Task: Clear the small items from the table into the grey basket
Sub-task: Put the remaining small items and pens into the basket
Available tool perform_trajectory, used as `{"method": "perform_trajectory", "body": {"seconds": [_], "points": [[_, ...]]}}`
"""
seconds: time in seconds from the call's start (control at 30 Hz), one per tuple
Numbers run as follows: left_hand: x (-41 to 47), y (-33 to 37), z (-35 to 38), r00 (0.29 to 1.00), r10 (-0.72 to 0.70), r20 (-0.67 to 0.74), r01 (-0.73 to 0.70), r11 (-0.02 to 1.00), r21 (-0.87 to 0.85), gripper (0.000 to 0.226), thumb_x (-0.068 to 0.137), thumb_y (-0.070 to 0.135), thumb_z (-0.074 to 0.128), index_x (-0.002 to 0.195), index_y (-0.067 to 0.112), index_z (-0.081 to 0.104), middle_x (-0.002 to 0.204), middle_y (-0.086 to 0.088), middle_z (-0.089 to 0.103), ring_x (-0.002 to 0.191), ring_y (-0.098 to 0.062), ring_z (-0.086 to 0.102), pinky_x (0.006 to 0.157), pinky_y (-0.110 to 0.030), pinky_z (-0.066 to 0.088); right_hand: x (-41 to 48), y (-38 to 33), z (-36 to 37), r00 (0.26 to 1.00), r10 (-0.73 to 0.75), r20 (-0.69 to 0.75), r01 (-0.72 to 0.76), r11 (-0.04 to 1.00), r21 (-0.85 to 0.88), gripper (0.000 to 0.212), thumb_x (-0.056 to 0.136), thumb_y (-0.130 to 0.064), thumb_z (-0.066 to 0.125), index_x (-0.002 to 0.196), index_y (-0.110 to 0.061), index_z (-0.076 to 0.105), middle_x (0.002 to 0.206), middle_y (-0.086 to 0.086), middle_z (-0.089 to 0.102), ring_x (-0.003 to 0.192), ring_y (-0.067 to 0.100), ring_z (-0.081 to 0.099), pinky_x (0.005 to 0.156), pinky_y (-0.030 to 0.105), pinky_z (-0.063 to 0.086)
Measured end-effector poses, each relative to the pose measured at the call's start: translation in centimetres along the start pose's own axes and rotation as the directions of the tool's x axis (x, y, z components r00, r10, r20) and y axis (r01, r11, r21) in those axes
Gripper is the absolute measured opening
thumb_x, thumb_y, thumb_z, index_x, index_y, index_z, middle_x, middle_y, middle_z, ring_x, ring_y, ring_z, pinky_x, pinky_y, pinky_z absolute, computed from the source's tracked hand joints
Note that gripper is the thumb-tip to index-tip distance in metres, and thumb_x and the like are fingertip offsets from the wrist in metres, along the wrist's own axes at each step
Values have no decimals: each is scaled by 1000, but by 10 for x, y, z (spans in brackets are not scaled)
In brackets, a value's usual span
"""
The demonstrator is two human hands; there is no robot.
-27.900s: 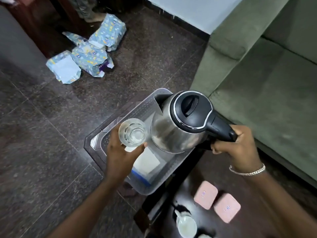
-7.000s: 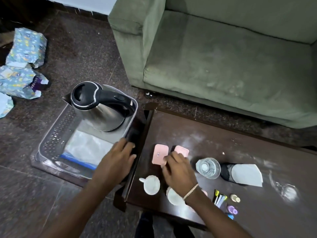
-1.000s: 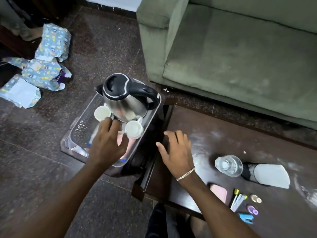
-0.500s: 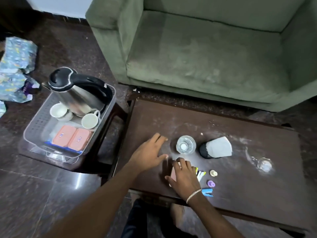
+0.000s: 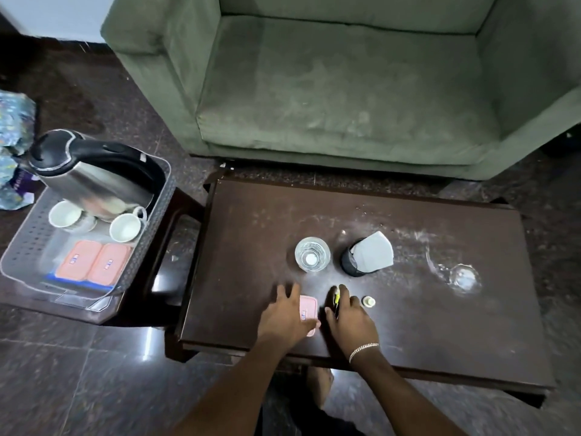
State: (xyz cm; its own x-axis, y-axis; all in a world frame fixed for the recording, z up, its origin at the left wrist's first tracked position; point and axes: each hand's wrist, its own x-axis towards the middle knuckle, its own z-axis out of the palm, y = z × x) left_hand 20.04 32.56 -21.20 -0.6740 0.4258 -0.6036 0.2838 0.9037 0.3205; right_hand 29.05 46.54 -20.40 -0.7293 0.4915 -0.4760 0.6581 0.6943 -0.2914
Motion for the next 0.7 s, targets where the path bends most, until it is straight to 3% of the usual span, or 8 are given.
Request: {"method": "perform_trajectory", "body": {"seconds": [0.2,0.4,0.57,0.7], "points": [[3,16,22,998,-64,-7,64,997,-44,96,79,62,71,152,19,25,148,-14,44,113,-43,67,92,-45,54,17,-17,3,988,153,36,-151,987,-53,34,88,-14,58,120,-4,51,127,17,44,93,40,69,75,44,55],[4,5,17,999,-37,-39,35,998,-48,88,76,57,65,146,16,30,139,-13,49,107,-45,68,88,-46,55,22,-9,16,994,103,37,-96,984,-151,37,86,-5,53,122,-2,53,134,16,39,104,40,61,93,46,51],[-4,-30,-4,995,-25,-101,22,999,-31,80,72,61,55,137,21,32,131,-9,50,97,-45,69,80,-47,56,14,-19,14,998,58,-19,-59,995,-79,33,85,-5,58,118,-1,57,124,20,46,93,44,62,83,48,49],[-22,-63,-39,981,-24,-192,18,999,-33,82,73,60,53,144,27,28,131,-5,47,91,-42,70,74,-45,55,2,-55,5,999,-47,-28,47,999,-5,28,83,-3,60,110,1,63,117,21,49,82,44,61,76,48,51]]}}
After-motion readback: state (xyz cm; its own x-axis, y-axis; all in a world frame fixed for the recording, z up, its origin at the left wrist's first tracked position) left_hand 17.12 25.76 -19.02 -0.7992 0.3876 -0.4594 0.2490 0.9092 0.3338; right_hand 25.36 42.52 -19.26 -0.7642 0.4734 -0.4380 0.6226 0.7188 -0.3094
